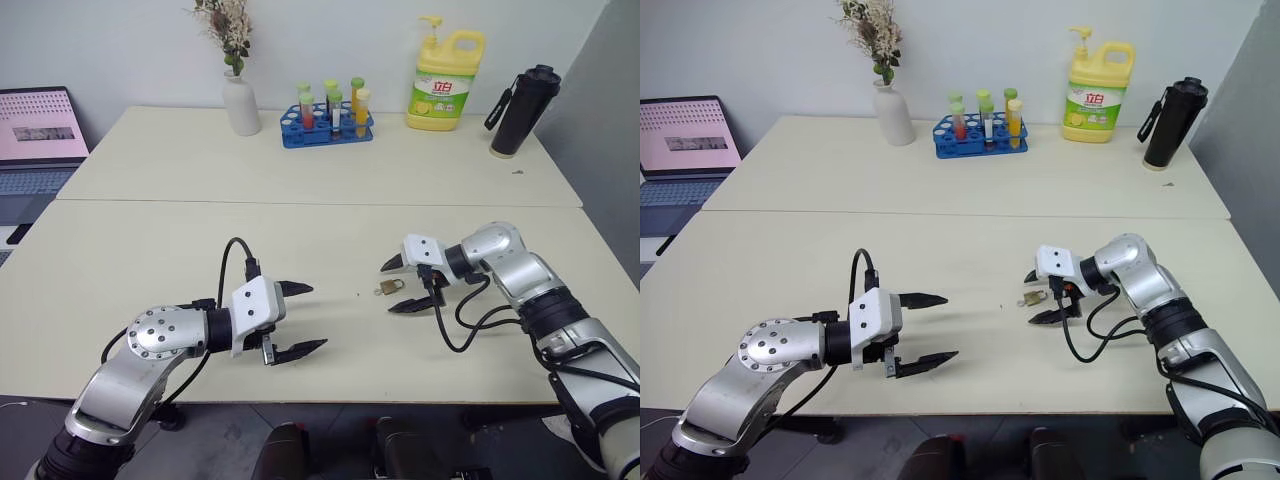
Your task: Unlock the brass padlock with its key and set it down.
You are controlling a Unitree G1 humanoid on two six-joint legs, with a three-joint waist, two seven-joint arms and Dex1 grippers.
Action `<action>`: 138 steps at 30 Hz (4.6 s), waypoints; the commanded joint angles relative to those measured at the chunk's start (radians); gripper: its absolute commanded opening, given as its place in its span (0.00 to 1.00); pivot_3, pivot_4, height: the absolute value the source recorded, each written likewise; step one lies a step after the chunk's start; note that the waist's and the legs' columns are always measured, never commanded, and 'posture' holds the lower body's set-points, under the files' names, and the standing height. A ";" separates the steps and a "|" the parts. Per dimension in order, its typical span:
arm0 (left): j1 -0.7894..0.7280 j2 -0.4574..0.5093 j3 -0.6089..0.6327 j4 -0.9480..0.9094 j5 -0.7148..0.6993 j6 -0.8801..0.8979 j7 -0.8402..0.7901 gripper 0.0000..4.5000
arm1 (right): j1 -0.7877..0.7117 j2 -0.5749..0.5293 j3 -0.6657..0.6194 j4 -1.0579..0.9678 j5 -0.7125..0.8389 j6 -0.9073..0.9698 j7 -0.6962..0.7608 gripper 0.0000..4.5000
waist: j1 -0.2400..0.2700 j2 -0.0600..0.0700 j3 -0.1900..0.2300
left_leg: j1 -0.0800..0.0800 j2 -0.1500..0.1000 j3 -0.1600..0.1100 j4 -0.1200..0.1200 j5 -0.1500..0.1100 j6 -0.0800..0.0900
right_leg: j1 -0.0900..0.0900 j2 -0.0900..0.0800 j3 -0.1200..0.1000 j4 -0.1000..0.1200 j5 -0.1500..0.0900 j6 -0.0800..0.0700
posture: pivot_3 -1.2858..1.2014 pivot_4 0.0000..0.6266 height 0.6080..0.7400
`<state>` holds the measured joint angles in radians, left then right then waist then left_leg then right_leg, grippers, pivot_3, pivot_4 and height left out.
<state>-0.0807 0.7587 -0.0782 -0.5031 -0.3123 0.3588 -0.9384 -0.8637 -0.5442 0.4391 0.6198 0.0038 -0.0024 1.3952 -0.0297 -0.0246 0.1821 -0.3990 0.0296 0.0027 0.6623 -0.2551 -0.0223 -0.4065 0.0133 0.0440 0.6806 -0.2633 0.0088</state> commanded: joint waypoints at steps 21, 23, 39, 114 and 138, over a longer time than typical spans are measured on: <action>0.013 -0.006 -0.009 -0.019 0.031 -0.044 0.023 1.00 | -0.051 0.048 -0.024 0.204 -0.124 -0.189 -0.017 0.20 | -0.002 0.000 -0.001 | 0.004 0.001 -0.001 0.000 0.000 0.000 | 0.002 -0.001 0.000 0.002 0.000 0.000 | 0.52 0.24 1.00; 0.004 -0.010 -0.013 -0.009 0.032 -0.047 0.023 1.00 | -0.024 0.033 -0.040 0.133 -0.115 -0.162 -0.021 0.21 | -0.001 0.000 -0.001 | 0.004 0.001 -0.001 0.000 0.000 0.000 | 0.002 -0.001 0.000 0.002 0.000 0.000 | 0.52 0.24 1.00; -0.232 -0.139 0.059 0.088 -0.148 0.163 0.085 1.00 | 0.624 -0.131 -0.226 -0.987 -0.350 -0.082 -0.538 0.21 | 0.003 0.000 0.000 | -0.001 0.000 -0.004 0.000 0.000 0.000 | 0.000 -0.001 -0.001 0.001 -0.003 0.005 | 0.52 0.24 1.00; -0.604 -0.241 -0.193 0.372 0.022 -0.036 -0.154 0.00 | 0.576 -0.079 -0.269 -0.870 -0.460 -0.476 -0.962 0.21 | 0.000 -0.001 0.000 | 0.000 -0.001 -0.001 0.001 0.000 -0.001 | 0.000 0.002 0.002 0.001 -0.002 0.004 | 0.52 0.24 1.00; -0.606 -0.281 -0.206 0.527 0.216 -0.496 -0.162 0.00 | 0.582 -0.073 -0.275 -0.872 -0.456 -0.474 -0.955 0.21 | 0.001 -0.001 0.000 | 0.000 -0.001 0.000 0.001 0.000 -0.001 | 0.000 0.002 0.001 0.001 -0.002 0.004 | 0.52 0.24 1.00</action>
<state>-0.6652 0.4938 -0.2709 0.0444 -0.1083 -0.0808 -1.1016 -0.2755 -0.6234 0.1787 -0.2134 -0.4733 -0.4691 0.4504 -0.0282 -0.0256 0.1816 -0.3994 0.0283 0.0025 0.6636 -0.2547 -0.0228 -0.4060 0.0155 0.0450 0.6817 -0.2649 0.0127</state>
